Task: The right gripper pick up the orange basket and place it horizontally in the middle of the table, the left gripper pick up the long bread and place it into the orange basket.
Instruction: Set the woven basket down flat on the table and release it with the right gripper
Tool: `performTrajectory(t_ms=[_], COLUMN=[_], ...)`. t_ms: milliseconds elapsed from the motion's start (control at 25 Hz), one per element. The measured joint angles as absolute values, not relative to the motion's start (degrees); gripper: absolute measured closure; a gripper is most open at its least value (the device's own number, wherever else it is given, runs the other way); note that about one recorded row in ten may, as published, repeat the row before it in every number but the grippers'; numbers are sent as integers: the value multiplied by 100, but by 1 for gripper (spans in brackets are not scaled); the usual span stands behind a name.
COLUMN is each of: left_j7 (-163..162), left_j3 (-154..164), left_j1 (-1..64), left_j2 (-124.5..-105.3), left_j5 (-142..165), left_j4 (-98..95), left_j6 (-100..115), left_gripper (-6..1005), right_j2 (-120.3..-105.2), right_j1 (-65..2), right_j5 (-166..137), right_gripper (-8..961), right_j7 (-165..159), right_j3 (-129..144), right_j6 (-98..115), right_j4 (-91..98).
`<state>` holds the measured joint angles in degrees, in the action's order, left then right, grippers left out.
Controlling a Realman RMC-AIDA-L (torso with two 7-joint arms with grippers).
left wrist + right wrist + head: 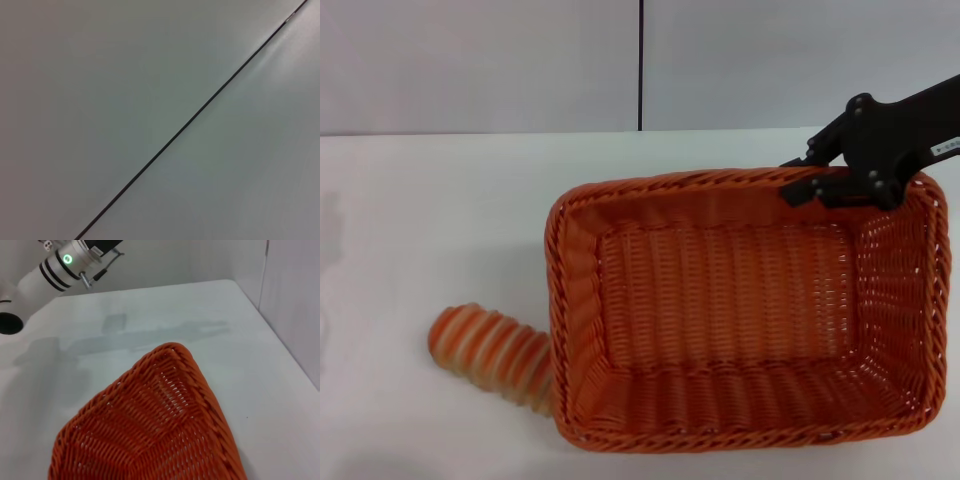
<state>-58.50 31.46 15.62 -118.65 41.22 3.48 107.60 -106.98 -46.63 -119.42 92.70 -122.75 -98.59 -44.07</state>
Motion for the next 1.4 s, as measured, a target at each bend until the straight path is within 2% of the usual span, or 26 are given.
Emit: performTrajectory(t_ms=[440, 1160, 1360, 1400], left_j7=[-5866, -5871, -5871, -5871], left_j3=[3196, 3229, 3262, 3275], left_j1=[1596, 1619, 1623, 1632], left_j2=[-11865, -11865, -11865, -11865], left_j5=[4130, 4131, 4131, 4131], left_j4=[377, 378, 378, 378], left_j6=[10762, 10739, 10732, 10728], left_gripper=[535, 535, 535, 535], right_j2=[-10863, -10935, -10935, -10959], right_j1=[-4722, -4709, -4631, -4526], right_j5=[-11923, -11959, -11958, -11932], right_gripper=[791, 756, 544, 541], right_j7=[9539, 9299, 9300, 9300], right_j3=[-12267, -12274, -12313, -12336], right_j6=[-9797, -9517, -9334, -9148], right_j4=[-4374, -4286, -4352, -4502])
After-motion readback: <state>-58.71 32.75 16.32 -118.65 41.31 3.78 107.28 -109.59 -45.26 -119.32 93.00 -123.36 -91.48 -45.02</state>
